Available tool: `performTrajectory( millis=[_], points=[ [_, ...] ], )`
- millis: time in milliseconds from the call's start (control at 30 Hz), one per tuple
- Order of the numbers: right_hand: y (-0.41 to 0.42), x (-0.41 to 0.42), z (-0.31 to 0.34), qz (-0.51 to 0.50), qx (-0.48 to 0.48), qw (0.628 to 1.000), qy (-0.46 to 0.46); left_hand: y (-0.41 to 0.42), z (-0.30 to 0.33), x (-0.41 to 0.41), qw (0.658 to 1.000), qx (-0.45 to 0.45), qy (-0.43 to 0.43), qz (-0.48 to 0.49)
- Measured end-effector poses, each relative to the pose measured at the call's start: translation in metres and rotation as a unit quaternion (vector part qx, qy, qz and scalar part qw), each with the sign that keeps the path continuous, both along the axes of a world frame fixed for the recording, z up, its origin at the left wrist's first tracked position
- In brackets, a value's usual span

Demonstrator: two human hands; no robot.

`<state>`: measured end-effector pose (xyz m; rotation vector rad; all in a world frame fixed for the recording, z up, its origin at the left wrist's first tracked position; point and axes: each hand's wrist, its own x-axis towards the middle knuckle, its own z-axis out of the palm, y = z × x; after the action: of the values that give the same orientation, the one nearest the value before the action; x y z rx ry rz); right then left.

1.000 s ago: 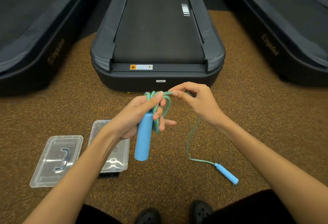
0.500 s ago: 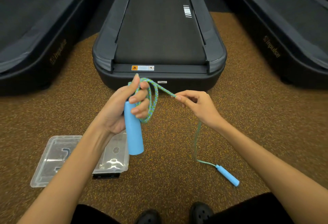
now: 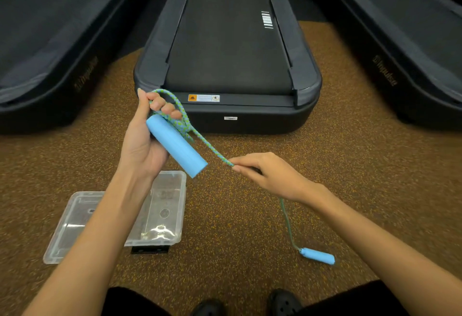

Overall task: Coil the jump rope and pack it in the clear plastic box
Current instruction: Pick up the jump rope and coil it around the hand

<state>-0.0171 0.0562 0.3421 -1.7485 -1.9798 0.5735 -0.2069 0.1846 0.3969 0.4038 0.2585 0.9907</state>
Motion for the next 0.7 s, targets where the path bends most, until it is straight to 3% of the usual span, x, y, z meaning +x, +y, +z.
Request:
performTrajectory(
  millis=[167,400,533,700],
  points=[
    [-0.005,-0.005,0.013,0.041,-0.004,0.999,-0.026,0.0,0.0,0.0,0.99,0.046,0.114,0.068],
    [-0.009,-0.006,0.028,0.046,0.026,0.999,0.013,0.005,-0.015,0.001,0.961,0.129,0.239,0.054],
    [-0.008,-0.008,0.034,0.045,0.049,0.996,0.064,-0.004,-0.022,0.007,0.93,0.173,0.324,0.019],
    [-0.007,-0.011,0.043,0.016,0.089,0.985,0.149,-0.025,-0.029,0.018,0.878,0.244,0.399,-0.103]
  ],
)
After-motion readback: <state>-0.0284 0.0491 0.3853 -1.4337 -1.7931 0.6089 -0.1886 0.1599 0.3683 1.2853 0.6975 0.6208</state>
